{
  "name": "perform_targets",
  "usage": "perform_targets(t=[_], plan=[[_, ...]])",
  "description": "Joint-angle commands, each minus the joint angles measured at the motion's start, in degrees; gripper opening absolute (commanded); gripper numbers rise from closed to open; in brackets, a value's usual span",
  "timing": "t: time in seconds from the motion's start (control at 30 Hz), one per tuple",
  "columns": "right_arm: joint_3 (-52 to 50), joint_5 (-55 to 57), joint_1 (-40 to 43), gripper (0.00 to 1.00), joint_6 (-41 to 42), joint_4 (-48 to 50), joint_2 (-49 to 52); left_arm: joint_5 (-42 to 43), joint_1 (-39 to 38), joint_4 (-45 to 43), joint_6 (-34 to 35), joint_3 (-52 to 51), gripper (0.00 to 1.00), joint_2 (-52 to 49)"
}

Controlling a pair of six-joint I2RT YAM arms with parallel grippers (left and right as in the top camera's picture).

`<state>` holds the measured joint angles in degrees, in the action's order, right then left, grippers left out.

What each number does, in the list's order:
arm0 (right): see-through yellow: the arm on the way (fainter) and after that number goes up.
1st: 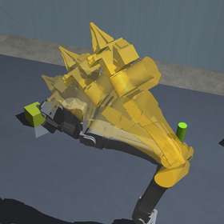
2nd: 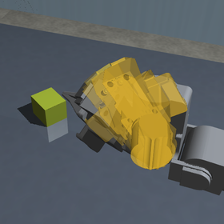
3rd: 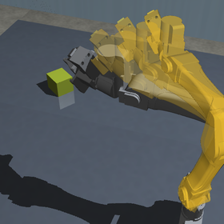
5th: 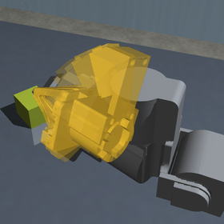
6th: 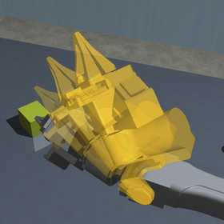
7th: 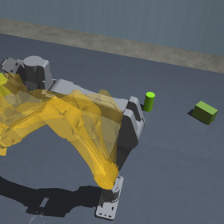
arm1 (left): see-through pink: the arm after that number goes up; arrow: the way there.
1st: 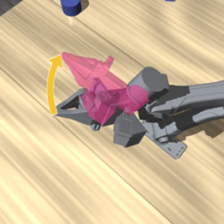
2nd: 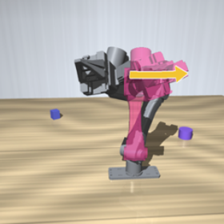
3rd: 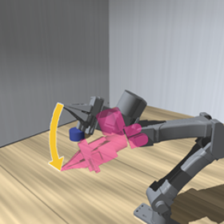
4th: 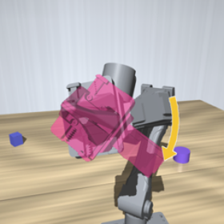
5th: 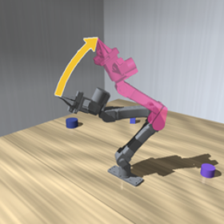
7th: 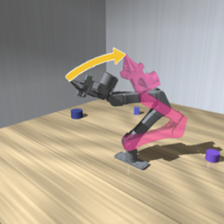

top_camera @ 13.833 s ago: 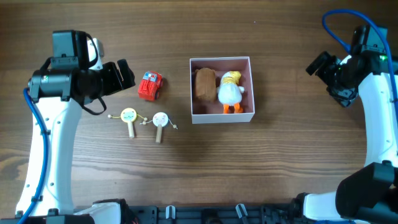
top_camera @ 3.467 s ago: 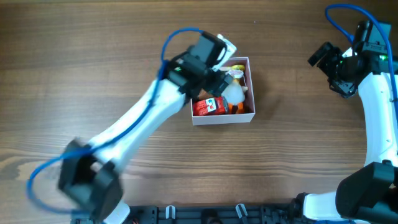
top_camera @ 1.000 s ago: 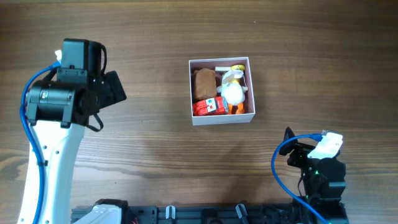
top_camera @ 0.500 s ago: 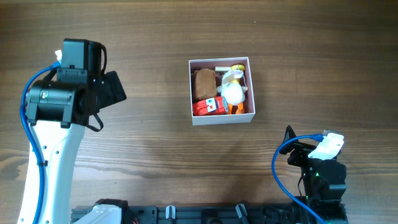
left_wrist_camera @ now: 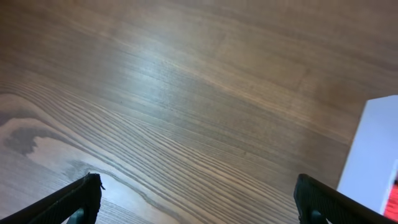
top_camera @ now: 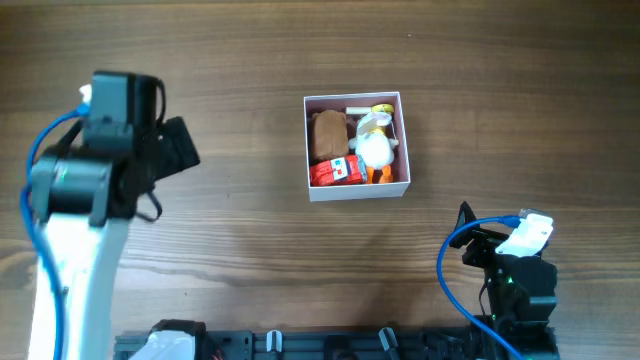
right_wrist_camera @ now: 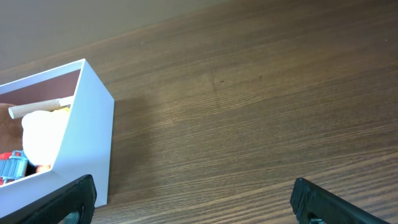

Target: Pack container

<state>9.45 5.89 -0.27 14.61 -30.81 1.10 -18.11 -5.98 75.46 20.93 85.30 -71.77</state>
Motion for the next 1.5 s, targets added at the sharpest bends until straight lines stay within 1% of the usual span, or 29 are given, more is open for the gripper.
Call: perform_targets(t=[0.0,0.07,0.1,0.13,0.2,0.27,0.37,0.53,0.67,0.73,0.83,1.0,1.27,1.47], plan=[[-0.4,1.2,0.2,1.00,-1.1,0.2,-0.9,-0.6,-0.3,-0.7,0.1,0.0,1.00,11.6],[-0.4,1.2,0.2,1.00,-1.1,0.2,-0.9,-0.6,-0.3,-2.9,0.0,-0.5,1.00,15.7],[-0.4,1.2,0.2,1.00,-1.1,0.2,-0.9,0.2,-0.3,-6.7,-1.7,-2.3,1.00,19.6],[-0.4,1.2,0.2,1.00,-1.1,0.2,-0.9,1.3,-0.3,-8.6,-3.3,-3.4,1.00,21.4],[-0.4,1.2,0.2,1.00,-1.1,0.2,-0.9,7.0,-0.3,-15.9,-9.8,-9.2,1.00,28.0],[-0.4,1.2,0.2,1.00,-1.1,0.2,-0.9,8.9,-0.3,-21.1,-12.0,-15.1,1.00,32.6],[-0.4,1.2,0.2,1.00,-1.1,0.2,-0.9,8.9,-0.3,-28.3,-12.0,-27.1,1.00,40.0],[-0.4,1.2,0.2,1.00,-1.1,0.2,-0.9,13.5,-0.3,-38.3,-11.5,-47.5,1.00,50.2],[-0.4,1.2,0.2,1.00,-1.1,0.2,-0.9,15.8,-0.3,-45.5,-11.5,-60.0,1.00,57.7],[-0.4,1.2,0.2,1.00,-1.1,0.2,-0.9,16.2,-0.3,-47.0,-11.5,-65.0,1.00,62.4],[-0.4,1.2,0.2,1.00,-1.1,0.2,-0.9,16.2,-0.3,-47.0,-11.5,-68.7,1.00,66.9],[-0.4,1.2,0.2,1.00,-1.1,0.2,-0.9,17.2,-0.5,-47.0,-11.5,-73.1,1.00,71.2],[-0.4,1.2,0.2,1.00,-1.1,0.2,-0.9,17.2,-3.6,-47.0,-11.5,-76.5,1.00,71.6],[-0.4,1.2,0.2,1.00,-1.1,0.2,-0.9,17.2,-3.7,-47.0,-11.5,-77.3,1.00,71.4]])
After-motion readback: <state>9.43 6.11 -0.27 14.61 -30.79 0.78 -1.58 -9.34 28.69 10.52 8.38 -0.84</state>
